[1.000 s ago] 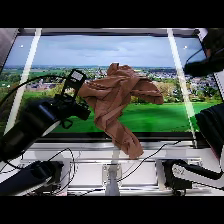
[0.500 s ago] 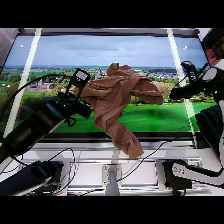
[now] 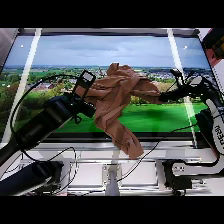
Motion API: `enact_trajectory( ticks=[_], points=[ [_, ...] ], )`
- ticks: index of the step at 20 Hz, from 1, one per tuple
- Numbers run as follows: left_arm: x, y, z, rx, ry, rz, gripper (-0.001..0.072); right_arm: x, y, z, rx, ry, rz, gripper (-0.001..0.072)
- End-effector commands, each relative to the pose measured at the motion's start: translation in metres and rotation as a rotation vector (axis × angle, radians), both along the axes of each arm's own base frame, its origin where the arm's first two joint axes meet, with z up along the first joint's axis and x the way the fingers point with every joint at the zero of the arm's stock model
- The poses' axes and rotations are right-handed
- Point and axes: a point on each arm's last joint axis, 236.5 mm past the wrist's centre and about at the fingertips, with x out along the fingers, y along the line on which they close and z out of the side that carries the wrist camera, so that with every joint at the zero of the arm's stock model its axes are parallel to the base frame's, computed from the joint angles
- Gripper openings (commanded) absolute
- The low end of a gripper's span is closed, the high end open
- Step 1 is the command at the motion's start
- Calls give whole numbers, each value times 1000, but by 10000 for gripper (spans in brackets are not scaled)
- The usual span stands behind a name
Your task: Fold the clothes and pants, and hang the long-sleeved shirts on hangers.
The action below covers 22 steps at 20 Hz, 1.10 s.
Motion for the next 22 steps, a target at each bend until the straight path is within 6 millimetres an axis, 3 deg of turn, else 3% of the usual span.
enact_trajectory(
  ticks=[1, 3, 5, 6, 7, 10, 13, 15, 17, 20, 22],
  points=[
    [2, -1, -7, 12, 14, 2, 524, 14, 0, -13, -3, -36, -3, 512],
    [3, -4, -12, -12, 26, 41, 524, 11, 13, -22, 2, -12, 28, 483],
    [6, -9, -17, -57, 35, 89, 525, 12, 26, -26, -23, -18, 82, 274],
    [9, -13, -18, -82, 29, 101, 524, 15, 29, -24, -48, -30, 115, 97],
    [12, -18, -17, -101, 20, 101, 514, 17, 29, -21, -73, -38, 141, 35],
    [13, -28, -15, -146, 18, 89, 487, 27, 21, 7, -122, -55, 165, 35],
    [1, -43, -19, -219, 79, 92, 487, 48, -12, 66, -270, -144, 125, 34],
    [2, -57, -10, -292, 70, 77, 487, 63, -37, 126, -389, -271, 89, 33],
    [6, -71, 10, -390, 25, 51, 487, 71, -65, 187, -547, -397, 78, 33],
    [2, -86, 45, -539, -14, 30, 487, 65, -107, 257, -768, -510, 49, 33],
    [-7, -87, 51, -576, 13, 37, 487, 55, -126, 281, -813, -543, 6, 33]
  ],
)
